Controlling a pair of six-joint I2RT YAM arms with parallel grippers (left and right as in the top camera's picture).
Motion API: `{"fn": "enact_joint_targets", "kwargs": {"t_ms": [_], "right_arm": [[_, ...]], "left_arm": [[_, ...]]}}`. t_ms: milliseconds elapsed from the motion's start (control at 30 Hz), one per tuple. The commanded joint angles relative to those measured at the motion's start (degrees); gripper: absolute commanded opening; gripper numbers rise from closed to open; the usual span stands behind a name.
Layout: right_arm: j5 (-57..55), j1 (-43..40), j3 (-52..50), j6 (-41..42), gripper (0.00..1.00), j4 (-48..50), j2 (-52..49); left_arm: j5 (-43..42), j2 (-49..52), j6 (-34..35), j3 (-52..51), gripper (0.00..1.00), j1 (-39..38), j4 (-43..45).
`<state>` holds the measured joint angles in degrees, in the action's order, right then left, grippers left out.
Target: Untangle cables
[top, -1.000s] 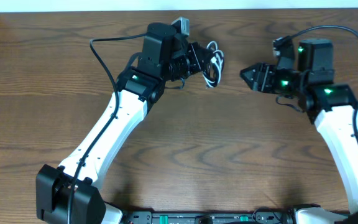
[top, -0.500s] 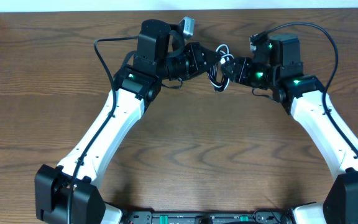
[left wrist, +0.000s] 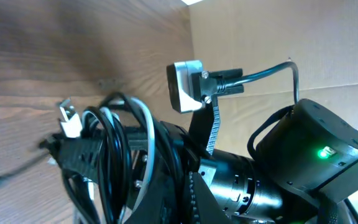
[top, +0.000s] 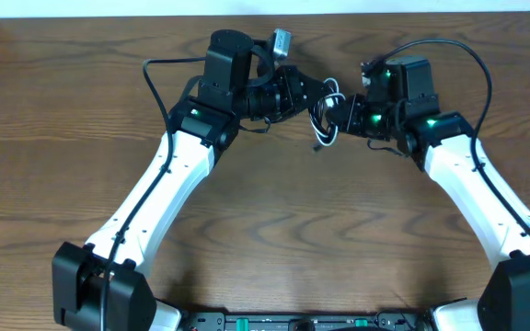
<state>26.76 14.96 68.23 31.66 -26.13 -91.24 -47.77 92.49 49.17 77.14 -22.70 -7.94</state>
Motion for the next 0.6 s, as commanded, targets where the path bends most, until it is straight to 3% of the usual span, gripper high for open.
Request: {"fn": "enact_joint_targets", "kwargs": {"t_ms": [0, 200, 433, 567], "right_arm": [[-5.6, -2.8, 0.3, -3.0, 0.01, -4.0, -0.2], [-5.0, -7.3, 0.3, -4.4, 0.01, -10.9, -0.1], [-0.5, -10.2, 0.3, -12.6, 0.01, -17.1, -0.1], [-0.3, -9.4, 0.3, -14.1, 0.01, -18.6, -0.1]], "left_arm": [[-0.4, -1.0, -1.5, 0.5, 0.07, 2.1, 0.9], [1.2, -1.0, -3.7, 0.5, 0.07, 5.7, 0.3], [1.2, -1.0, -4.8, 0.5, 0.08, 9.0, -1.1], [-1.7, -1.0, -10.6, 0.5, 0.07, 8.3, -4.1]]}}
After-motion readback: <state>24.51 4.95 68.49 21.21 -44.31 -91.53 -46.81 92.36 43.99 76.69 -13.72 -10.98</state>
